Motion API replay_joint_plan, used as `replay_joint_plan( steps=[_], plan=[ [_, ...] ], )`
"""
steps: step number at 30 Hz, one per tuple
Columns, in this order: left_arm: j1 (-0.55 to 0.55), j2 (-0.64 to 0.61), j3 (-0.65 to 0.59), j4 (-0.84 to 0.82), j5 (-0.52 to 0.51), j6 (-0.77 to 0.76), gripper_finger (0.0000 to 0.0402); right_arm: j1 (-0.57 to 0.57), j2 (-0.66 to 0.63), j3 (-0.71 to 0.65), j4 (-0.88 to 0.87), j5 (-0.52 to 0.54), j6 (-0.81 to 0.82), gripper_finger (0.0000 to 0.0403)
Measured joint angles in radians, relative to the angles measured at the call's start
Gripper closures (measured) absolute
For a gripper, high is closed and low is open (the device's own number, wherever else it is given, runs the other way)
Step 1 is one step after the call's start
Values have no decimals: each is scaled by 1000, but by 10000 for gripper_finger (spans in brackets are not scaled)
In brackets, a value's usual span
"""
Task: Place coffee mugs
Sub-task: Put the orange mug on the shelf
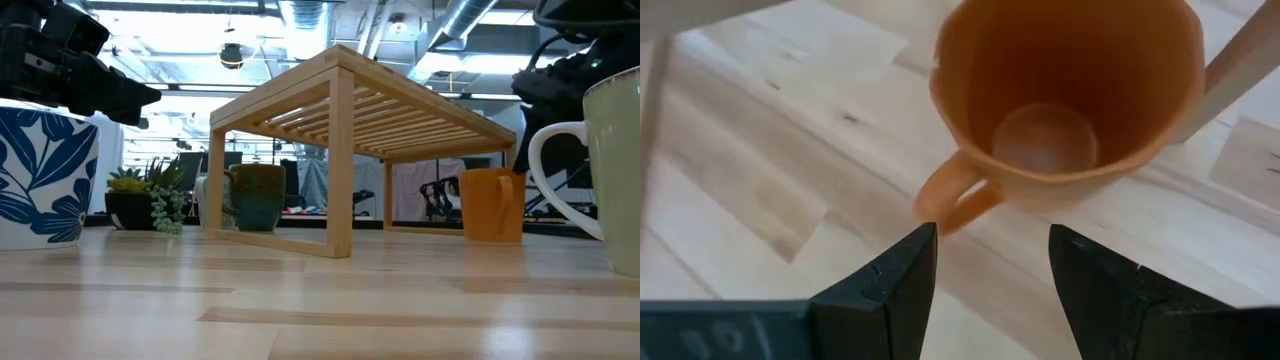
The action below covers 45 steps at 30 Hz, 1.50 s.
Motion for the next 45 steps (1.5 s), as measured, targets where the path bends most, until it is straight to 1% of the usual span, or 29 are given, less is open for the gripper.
replay_joint_plan(
  steps=[7,10,17,24,26,28,30,34,35,39,45],
  plan=[
    [0,0,0,0,0,0,401,-2,55,1,123,14,11,184],
    [0,0,0,0,0,0,401,-3,88,1,131,14,12,185],
    [0,0,0,0,0,0,401,-25,181,1,157,37,73,185],
    [0,0,0,0,0,0,401,-57,241,1,186,37,71,187],
    [0,0,0,0,0,0,401,-61,248,1,185,38,70,197],
    [0,0,0,0,0,0,402,-61,248,1,185,38,69,217],
    [0,0,0,0,0,0,401,-60,247,1,183,38,61,247],
    [0,0,0,0,0,0,401,-58,230,1,166,32,35,325],
    [0,0,0,0,0,0,402,-58,222,1,159,27,13,331],
    [0,0,0,0,0,0,401,-61,182,1,121,-16,-44,331],
    [0,0,0,0,0,0,401,-45,70,1,-4,-108,-67,331]
  ],
)
